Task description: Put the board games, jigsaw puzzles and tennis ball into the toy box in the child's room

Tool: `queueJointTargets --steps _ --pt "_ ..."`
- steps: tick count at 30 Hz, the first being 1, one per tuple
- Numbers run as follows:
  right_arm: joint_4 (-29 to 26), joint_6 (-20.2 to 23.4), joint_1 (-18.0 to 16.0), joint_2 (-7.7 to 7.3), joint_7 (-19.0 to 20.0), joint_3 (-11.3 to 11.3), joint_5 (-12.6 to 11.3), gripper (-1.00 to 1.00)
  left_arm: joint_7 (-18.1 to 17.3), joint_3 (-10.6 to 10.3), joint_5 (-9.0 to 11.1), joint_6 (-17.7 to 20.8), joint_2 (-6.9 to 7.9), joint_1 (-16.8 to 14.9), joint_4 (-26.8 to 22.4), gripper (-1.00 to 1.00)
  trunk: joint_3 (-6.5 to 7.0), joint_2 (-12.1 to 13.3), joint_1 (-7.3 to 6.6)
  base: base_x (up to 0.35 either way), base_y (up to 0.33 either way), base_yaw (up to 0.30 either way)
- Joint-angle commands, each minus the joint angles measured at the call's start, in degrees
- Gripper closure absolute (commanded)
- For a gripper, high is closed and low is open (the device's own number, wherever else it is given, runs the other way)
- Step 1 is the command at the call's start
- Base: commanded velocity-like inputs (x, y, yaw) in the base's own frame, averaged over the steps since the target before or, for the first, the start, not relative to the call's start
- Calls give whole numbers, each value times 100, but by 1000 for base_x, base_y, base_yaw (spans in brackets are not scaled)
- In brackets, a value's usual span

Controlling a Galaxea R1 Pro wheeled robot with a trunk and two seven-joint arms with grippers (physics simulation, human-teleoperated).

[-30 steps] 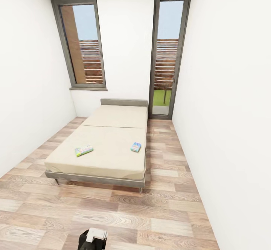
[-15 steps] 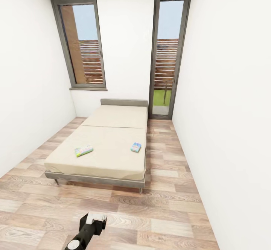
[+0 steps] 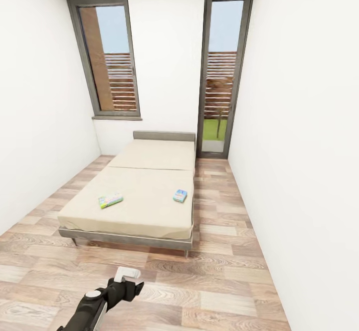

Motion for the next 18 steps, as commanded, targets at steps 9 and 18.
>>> queueJointTargets --steps 9,18 --pt "-682 2147 -1185 502 -1105 970 1600 -100 -112 273 -56 140 123 -10 -72 -100 -23 -8 2 0 0 0" --pt "-720 2702 -1745 710 -1249 1002 1704 -100 -40 1085 -66 216 270 -42 -67 -100 -25 -8 2 0 0 0"
